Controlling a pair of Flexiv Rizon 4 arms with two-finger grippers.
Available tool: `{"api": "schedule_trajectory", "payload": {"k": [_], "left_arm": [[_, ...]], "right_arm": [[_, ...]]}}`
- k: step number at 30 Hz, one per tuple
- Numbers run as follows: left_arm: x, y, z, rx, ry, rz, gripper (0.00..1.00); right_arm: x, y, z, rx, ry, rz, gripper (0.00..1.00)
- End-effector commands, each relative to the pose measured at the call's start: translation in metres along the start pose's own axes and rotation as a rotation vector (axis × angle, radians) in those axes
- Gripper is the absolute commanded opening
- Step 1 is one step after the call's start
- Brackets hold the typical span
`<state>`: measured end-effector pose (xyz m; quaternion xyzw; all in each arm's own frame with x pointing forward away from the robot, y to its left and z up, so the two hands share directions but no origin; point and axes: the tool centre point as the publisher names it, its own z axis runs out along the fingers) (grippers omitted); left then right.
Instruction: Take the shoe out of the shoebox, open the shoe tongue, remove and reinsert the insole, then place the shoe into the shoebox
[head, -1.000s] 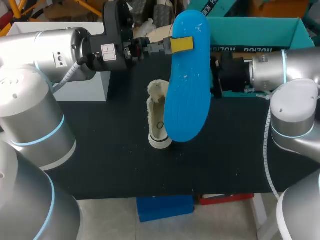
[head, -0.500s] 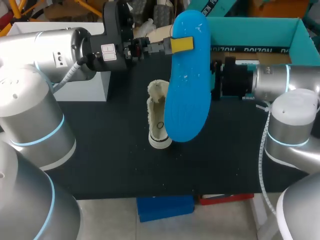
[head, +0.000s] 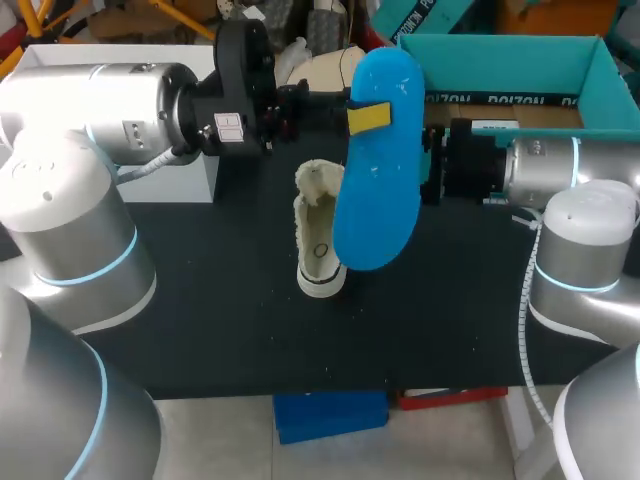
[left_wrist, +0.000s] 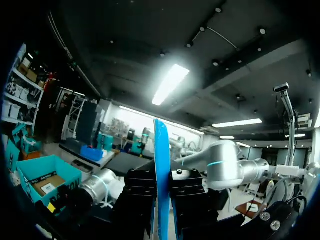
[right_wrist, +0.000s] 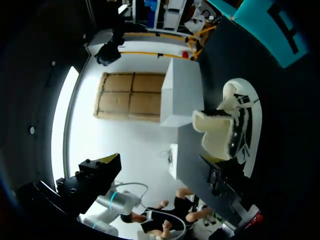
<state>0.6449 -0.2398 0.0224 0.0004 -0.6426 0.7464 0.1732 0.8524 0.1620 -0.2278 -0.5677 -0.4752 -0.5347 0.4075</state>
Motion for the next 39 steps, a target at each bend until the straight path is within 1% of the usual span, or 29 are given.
{"api": "schedule_trajectory", "payload": {"k": [1, 4, 5, 6, 7, 9, 11, 31, 32, 33, 34, 35, 36, 37, 38, 39], "left_arm": [[-0.028, 0.037, -0.003, -0.039, 0.077, 0.095, 0.0], [-0.038, 0.06, -0.008, -0.107, 0.061, 0.224, 0.0], [-0.04, 0.064, -0.009, -0.118, 0.062, 0.251, 0.0], [-0.043, 0.072, -0.01, -0.14, 0.061, 0.333, 0.0], [-0.047, 0.078, -0.012, -0.136, 0.056, 0.372, 0.0], [-0.055, 0.092, -0.016, -0.187, 0.033, 0.488, 0.0], [-0.062, 0.103, -0.02, -0.187, 0.022, 0.527, 0.0], [-0.062, 0.103, -0.02, -0.187, 0.022, 0.527, 0.0], [-0.057, 0.104, -0.021, -0.154, 0.022, 0.583, 0.0], [-0.051, 0.108, -0.021, -0.147, 0.029, 0.624, 0.0], [-0.049, 0.111, -0.021, -0.085, 0.044, 0.683, 0.0], [-0.047, 0.115, -0.023, -0.095, 0.029, 0.78, 0.0], [-0.046, 0.12, -0.025, -0.077, 0.047, 0.785, 0.0], [-0.047, 0.124, -0.028, -0.074, 0.031, 0.83, 0.0], [-0.047, 0.128, -0.03, -0.095, 0.042, 0.9, 0.0], [-0.047, 0.132, -0.033, -0.07, 0.053, 0.897, 0.0]], "right_arm": [[-0.001, 0.0, 0.001, -0.003, 0.0, 0.0, 1.0], [-0.001, 0.0, 0.001, -0.003, 0.0, 0.0, 1.0], [-0.001, 0.0, 0.001, -0.003, 0.0, 0.0, 1.0], [-0.001, 0.0, 0.001, -0.003, 0.0, 0.0, 1.0], [-0.001, 0.0, 0.001, -0.003, 0.0, 0.0, 1.0], [-0.001, 0.0, 0.001, -0.003, 0.0, 0.0, 1.0], [-0.001, 0.0, 0.001, -0.003, 0.0, 0.0, 1.0], [-0.001, 0.0, 0.001, -0.003, 0.0, 0.0, 1.0], [-0.001, 0.0, 0.001, -0.003, 0.0, 0.0, 1.0], [-0.001, 0.0, 0.001, -0.003, 0.0, 0.0, 1.0], [-0.001, 0.0, 0.001, -0.003, 0.0, 0.0, 1.0], [-0.001, 0.0, 0.001, -0.003, 0.0, 0.0, 1.0], [-0.001, 0.0, 0.001, -0.003, 0.0, 0.0, 1.0], [-0.001, 0.0, 0.001, -0.003, 0.0, 0.0, 1.0], [-0.001, 0.0, 0.001, -0.003, 0.0, 0.0, 1.0], [-0.001, 0.0, 0.001, -0.003, 0.0, 0.0, 1.0]]}}
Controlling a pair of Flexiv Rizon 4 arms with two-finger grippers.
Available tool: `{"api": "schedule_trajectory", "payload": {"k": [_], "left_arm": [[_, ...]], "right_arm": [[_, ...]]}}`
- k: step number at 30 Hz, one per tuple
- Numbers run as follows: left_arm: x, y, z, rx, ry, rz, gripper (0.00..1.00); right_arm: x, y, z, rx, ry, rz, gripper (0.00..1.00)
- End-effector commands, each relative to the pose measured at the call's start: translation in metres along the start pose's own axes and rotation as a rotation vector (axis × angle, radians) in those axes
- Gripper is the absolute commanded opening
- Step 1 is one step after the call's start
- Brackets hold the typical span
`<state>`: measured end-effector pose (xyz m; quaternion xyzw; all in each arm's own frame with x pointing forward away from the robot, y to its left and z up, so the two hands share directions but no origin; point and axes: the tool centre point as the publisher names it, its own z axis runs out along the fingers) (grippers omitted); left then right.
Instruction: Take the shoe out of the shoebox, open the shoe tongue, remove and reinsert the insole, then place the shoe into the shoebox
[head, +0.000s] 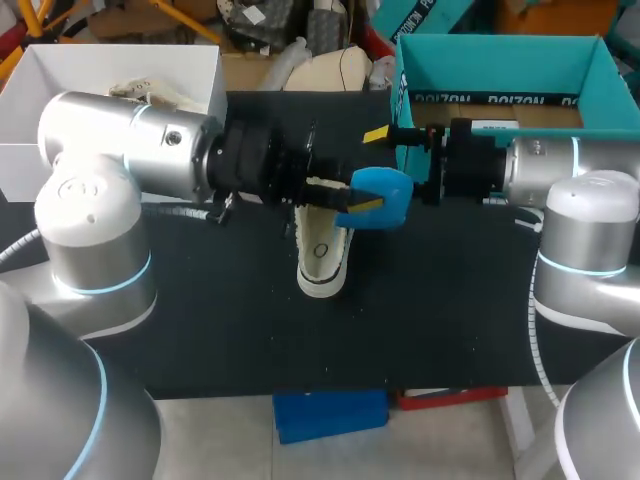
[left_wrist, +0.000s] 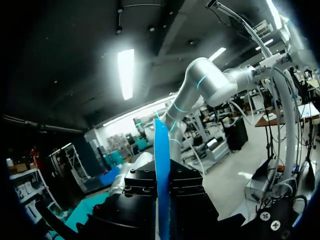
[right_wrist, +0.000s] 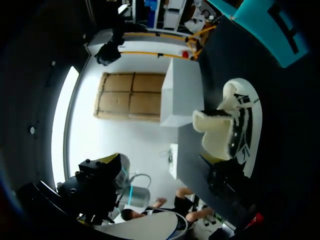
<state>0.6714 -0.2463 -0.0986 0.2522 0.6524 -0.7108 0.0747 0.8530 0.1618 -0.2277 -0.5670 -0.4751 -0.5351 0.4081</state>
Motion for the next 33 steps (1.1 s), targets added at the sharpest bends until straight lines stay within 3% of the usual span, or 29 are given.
{"api": "schedule_trajectory", "payload": {"k": [1, 3, 5, 6, 7, 9, 10, 11, 13, 15, 33], "left_arm": [[0.021, 0.019, -0.011, 0.041, -0.044, 0.238, 0.0], [0.025, 0.026, -0.013, 0.046, -0.037, 0.297, 0.0], [0.027, 0.035, -0.016, -0.013, -0.024, 0.404, 0.0], [0.027, 0.038, -0.019, 0.032, -0.037, 0.402, 0.0], [0.027, 0.043, -0.021, -0.038, -0.029, 0.486, 0.0], [0.029, 0.053, -0.023, -0.099, -0.027, 0.574, 0.0], [0.031, 0.06, -0.023, -0.218, 0.003, 0.69, 0.0], [0.032, 0.064, -0.024, -0.226, -0.003, 0.712, 0.0], [0.034, 0.072, -0.025, -0.379, 0.019, 0.86, 0.0], [0.035, 0.078, -0.027, -0.446, 0.019, 0.908, 0.0], [0.037, 0.081, -0.027, -0.428, 0.003, 0.931, 0.0]], "right_arm": [[-0.001, -0.001, 0.001, -0.003, -0.001, 0.0, 1.0], [-0.001, -0.001, 0.001, -0.003, -0.001, 0.0, 1.0], [-0.001, -0.001, 0.001, -0.003, -0.001, 0.0, 1.0], [-0.001, -0.001, 0.001, -0.003, -0.001, 0.0, 1.0], [-0.001, -0.001, 0.001, -0.003, -0.001, 0.0, 1.0], [-0.001, -0.001, 0.001, -0.003, -0.001, 0.0, 1.0], [-0.001, -0.001, 0.001, -0.003, -0.001, 0.0, 1.0], [-0.001, -0.001, 0.001, -0.003, -0.001, 0.0, 1.0], [-0.001, -0.001, 0.001, -0.003, -0.001, 0.0, 1.0], [-0.001, -0.001, 0.001, -0.003, -0.001, 0.0, 1.0], [-0.001, -0.001, 0.001, -0.003, -0.001, 0.0, 1.0]]}}
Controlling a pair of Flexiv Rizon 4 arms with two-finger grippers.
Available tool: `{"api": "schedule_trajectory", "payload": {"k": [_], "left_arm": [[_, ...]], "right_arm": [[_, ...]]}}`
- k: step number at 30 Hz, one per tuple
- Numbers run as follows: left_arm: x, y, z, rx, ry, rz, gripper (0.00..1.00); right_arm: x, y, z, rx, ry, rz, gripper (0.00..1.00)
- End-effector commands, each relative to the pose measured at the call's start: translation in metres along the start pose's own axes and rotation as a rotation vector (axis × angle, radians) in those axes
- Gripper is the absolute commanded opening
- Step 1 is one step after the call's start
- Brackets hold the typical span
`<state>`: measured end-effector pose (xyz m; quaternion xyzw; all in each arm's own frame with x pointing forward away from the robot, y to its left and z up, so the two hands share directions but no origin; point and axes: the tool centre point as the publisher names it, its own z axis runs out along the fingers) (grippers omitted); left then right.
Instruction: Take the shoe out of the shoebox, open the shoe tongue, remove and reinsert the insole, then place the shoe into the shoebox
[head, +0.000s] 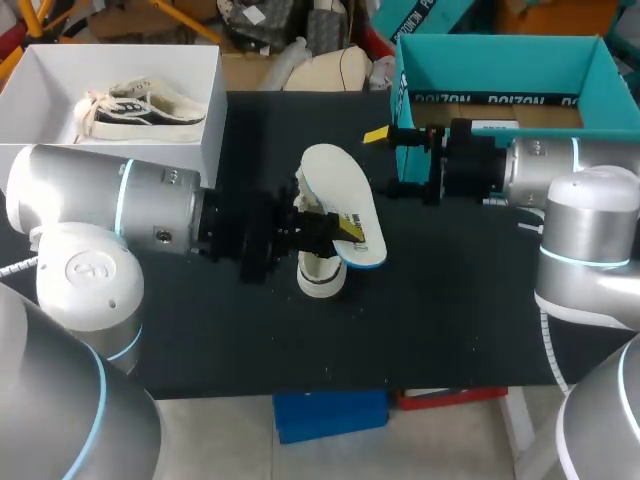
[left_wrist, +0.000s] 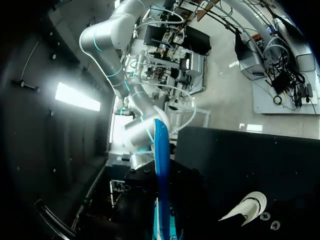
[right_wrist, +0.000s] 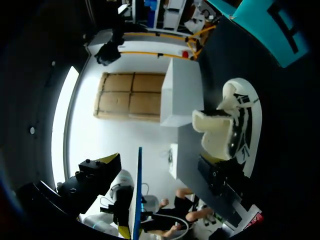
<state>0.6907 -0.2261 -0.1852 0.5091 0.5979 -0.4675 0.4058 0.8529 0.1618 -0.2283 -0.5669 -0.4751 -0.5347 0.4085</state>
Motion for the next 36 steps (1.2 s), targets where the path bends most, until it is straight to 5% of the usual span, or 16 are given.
{"api": "schedule_trajectory", "payload": {"k": [1, 9, 20, 36], "left_arm": [[0.009, -0.008, -0.003, -0.053, -0.047, 0.026, 0.0], [0.045, -0.006, -0.001, 0.02, -0.175, 0.117, 0.0], [0.059, 0.011, -0.008, 0.063, -0.222, 0.321, 0.0], [0.079, 0.075, -0.015, 0.075, -0.193, 0.279, 0.0]], "right_arm": [[0.0, -0.001, 0.001, -0.004, -0.001, -0.001, 1.0], [0.0, -0.001, 0.001, -0.004, -0.001, -0.001, 1.0], [0.0, -0.001, 0.001, -0.004, -0.001, -0.001, 1.0], [0.0, -0.001, 0.001, -0.004, -0.001, -0.001, 1.0]]}}
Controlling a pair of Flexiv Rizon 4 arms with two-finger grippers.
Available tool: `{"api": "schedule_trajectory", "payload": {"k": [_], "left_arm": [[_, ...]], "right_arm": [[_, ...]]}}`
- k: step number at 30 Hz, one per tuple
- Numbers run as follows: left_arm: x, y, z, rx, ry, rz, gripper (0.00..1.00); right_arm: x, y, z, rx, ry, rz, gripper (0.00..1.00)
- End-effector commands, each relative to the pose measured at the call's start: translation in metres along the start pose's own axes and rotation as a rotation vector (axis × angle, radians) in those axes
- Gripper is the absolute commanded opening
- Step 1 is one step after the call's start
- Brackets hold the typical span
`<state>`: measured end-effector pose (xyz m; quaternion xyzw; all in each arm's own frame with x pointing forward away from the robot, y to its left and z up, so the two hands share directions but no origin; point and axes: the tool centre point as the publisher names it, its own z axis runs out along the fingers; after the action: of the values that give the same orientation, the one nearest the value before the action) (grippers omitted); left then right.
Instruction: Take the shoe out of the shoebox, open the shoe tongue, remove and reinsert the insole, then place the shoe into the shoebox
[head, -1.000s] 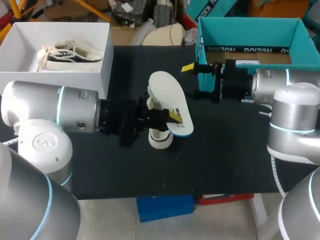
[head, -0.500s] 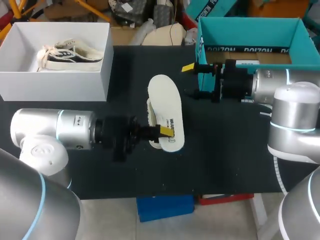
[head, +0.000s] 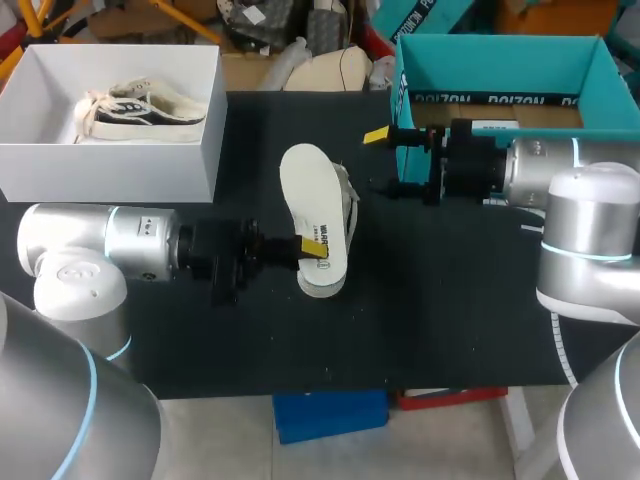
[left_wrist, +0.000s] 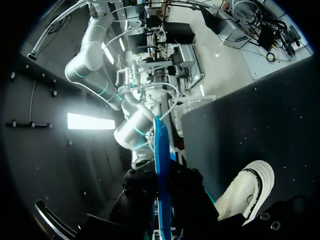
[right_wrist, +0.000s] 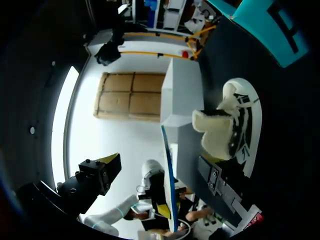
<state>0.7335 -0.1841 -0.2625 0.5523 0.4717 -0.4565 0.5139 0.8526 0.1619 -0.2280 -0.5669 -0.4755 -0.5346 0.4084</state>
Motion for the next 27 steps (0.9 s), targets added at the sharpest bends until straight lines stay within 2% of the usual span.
{"api": "schedule_trajectory", "payload": {"k": [1, 8, 20, 27], "left_arm": [[0.009, 0.022, 0.007, 0.047, -0.022, -0.02, 0.0], [0.01, 0.034, 0.018, 0.098, -0.07, -0.066, 0.0], [0.01, 0.03, 0.017, 0.114, -0.089, -0.066, 0.0], [0.01, 0.03, 0.017, 0.114, -0.089, -0.066, 0.0]], "right_arm": [[0.0, -0.001, 0.001, -0.005, -0.001, 0.0, 1.0], [0.0, -0.001, 0.001, -0.005, -0.001, 0.0, 1.0], [0.0, -0.001, 0.001, -0.005, -0.001, 0.0, 1.0], [-0.004, -0.007, 0.006, 0.116, 0.016, -0.073, 1.0]]}}
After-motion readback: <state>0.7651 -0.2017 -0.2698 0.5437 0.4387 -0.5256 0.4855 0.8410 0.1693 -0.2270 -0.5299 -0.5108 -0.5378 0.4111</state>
